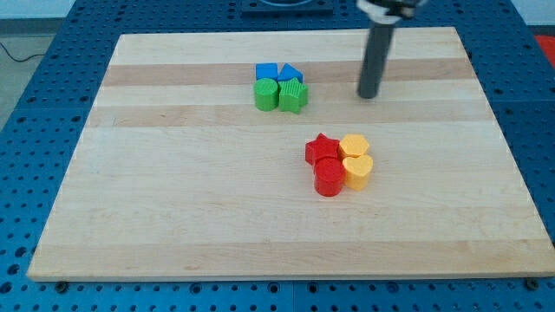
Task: Separate the group of green blocks from the group of blue blocks
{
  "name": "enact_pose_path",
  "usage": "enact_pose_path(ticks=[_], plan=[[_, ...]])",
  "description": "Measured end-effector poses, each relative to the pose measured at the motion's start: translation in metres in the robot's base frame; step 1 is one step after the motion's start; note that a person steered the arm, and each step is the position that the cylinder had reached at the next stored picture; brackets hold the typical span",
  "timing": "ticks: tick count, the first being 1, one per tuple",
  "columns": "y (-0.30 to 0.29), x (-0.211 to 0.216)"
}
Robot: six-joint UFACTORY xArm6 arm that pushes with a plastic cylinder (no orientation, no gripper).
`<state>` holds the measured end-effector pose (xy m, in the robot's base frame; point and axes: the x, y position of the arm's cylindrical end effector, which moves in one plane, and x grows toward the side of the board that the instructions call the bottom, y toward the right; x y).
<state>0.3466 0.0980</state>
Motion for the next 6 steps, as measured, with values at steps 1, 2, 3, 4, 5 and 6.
enact_pose_path(ticks=[1,2,3,4,5,6], plan=[[-0.059,0.0],[-0.116,0.0],[-0.162,0.0],[-0.17,0.0],[-0.119,0.0],[-0.081,0.003]])
